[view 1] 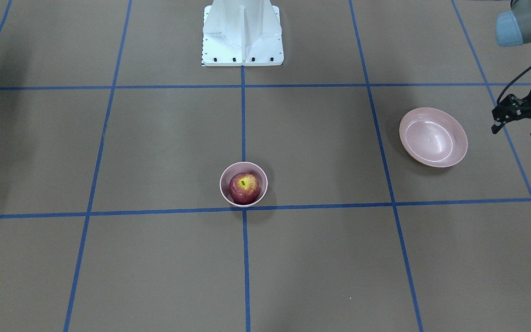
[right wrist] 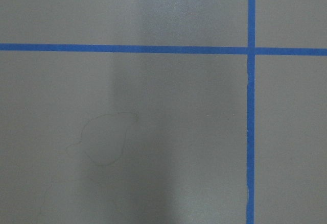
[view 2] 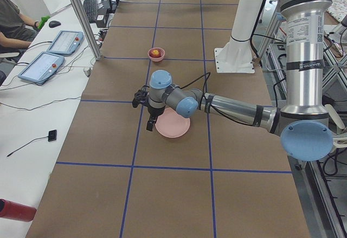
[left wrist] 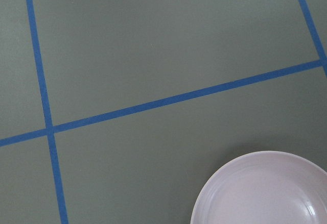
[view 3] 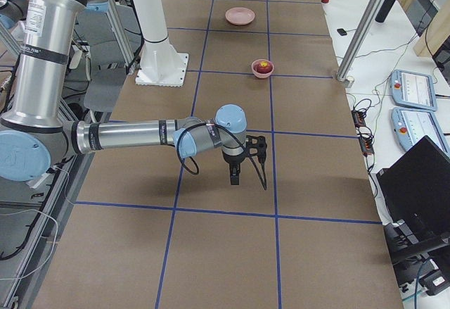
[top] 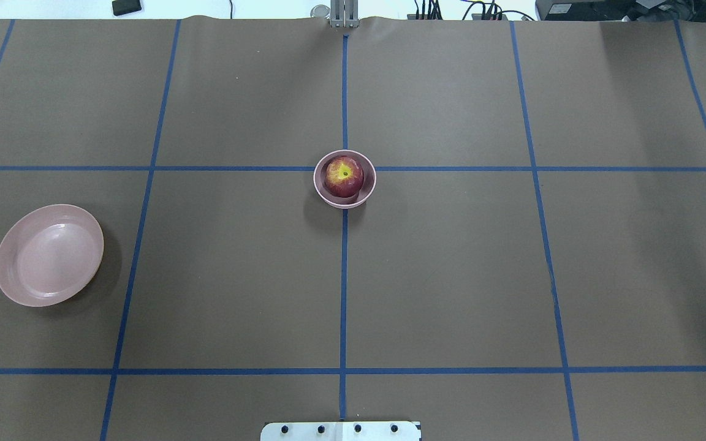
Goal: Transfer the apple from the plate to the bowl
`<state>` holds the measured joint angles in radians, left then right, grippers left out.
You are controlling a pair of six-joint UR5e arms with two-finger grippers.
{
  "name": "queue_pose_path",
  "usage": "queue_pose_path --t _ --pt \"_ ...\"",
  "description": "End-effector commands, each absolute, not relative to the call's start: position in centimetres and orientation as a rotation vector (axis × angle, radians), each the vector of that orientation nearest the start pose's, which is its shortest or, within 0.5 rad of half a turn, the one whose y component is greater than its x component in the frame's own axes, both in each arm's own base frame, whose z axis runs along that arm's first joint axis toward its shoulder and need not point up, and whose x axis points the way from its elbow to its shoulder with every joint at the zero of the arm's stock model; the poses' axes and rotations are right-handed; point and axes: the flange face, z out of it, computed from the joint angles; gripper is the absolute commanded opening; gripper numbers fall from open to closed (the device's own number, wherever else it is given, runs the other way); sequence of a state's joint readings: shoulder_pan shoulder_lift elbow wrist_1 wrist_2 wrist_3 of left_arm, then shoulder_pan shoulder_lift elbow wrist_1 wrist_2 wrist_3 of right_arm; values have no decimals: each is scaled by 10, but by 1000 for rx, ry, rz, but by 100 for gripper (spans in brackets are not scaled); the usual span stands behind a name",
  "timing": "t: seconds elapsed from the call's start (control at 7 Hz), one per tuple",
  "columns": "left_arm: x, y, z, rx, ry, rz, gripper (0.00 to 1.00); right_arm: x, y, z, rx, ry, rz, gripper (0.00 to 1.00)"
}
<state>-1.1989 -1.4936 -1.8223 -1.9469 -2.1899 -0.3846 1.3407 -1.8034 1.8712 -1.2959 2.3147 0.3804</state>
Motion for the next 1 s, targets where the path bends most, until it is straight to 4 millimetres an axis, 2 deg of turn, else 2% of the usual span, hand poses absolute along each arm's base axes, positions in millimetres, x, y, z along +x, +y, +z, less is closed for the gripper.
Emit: queue_pose_path --t 0.0,0.29,0.57,0.86 --pt "109 -483 538 262 763 159 98 -30 -416 587 87 -799 16 100" --pt "109 -482 534 262 766 158 98 -30 -416 587 87 -799 16 100" --pt "109 -473 533 205 853 177 98 -30 -418 586 90 -800 15 100" --pt "88 -472 541 207 849 138 98 -31 -419 585 92 -801 14 100"
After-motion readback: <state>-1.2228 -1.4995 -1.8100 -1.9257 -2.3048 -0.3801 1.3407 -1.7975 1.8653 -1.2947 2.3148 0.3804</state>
